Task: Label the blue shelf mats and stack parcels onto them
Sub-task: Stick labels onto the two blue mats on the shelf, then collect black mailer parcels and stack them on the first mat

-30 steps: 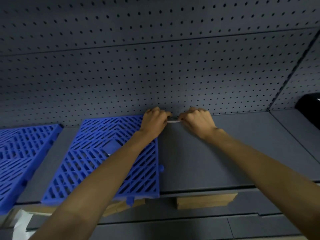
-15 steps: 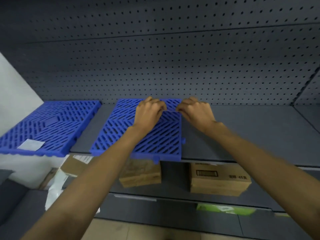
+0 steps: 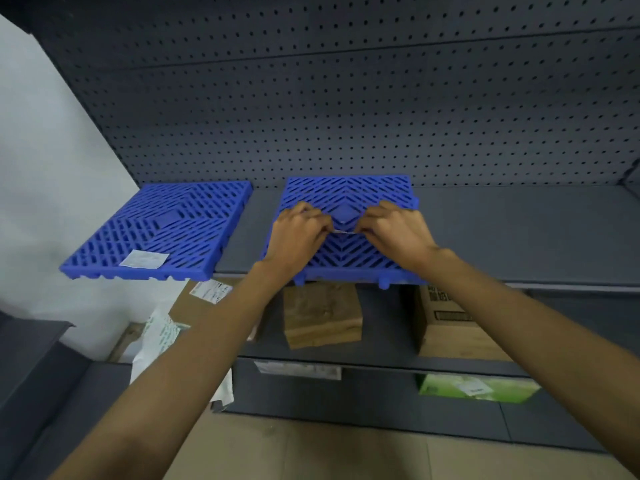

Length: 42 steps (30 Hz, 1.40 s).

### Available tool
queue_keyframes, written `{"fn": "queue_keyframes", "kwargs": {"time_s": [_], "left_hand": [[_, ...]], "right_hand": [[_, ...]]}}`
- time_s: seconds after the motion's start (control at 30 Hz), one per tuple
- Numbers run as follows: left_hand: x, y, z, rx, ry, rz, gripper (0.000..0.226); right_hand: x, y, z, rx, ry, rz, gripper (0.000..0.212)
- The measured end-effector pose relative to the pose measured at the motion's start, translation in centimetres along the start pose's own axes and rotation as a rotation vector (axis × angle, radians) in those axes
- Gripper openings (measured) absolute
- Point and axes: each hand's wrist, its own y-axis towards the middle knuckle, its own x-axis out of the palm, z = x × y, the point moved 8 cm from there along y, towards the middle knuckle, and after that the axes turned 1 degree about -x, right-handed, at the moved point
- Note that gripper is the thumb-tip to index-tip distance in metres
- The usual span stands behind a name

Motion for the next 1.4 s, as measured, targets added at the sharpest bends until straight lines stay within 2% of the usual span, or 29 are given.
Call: {"fn": "queue_keyframes", "kwargs": {"time_s": [0.3,0.53,0.8,0.93,1.17,1.4], "left_hand": [[-0.6,-4.8,-0.6,0.065,-0.114,-0.087,0.014],[-1.0,-6.0,-0.3,0.070,-0.169,-0.117,0.018],[-1.0,-5.2,0.7,0.087,-0.089,-0.194,0.025],[-1.7,-3.2,2.6,0.078,-0.082,-0.167,0.026],[-0.8,0.8,11.0,0.182,-0.097,-0.196,0.030],[0.9,4.7,25.7,0.362,-0.145,-0.231,0.028]], "right_hand": [[-0.2,-3.0,-4.5,0.138,-0.035,-0.024,0.023],[-1.1,-4.6,-6.0,0.145,-0.066,-0.071,0.020],[-1.3,-4.9,-6.5,0.216,-0.053,-0.157,0.024],[-2.9,-6.4,-4.4,0.271,-0.056,-0.168,0.026],[-6.2,-14.5,4.1,0.436,-0.178,-0.282,0.025],[-10.9,-27.2,13.3,0.630,-0.248,-0.359,0.027]]}}
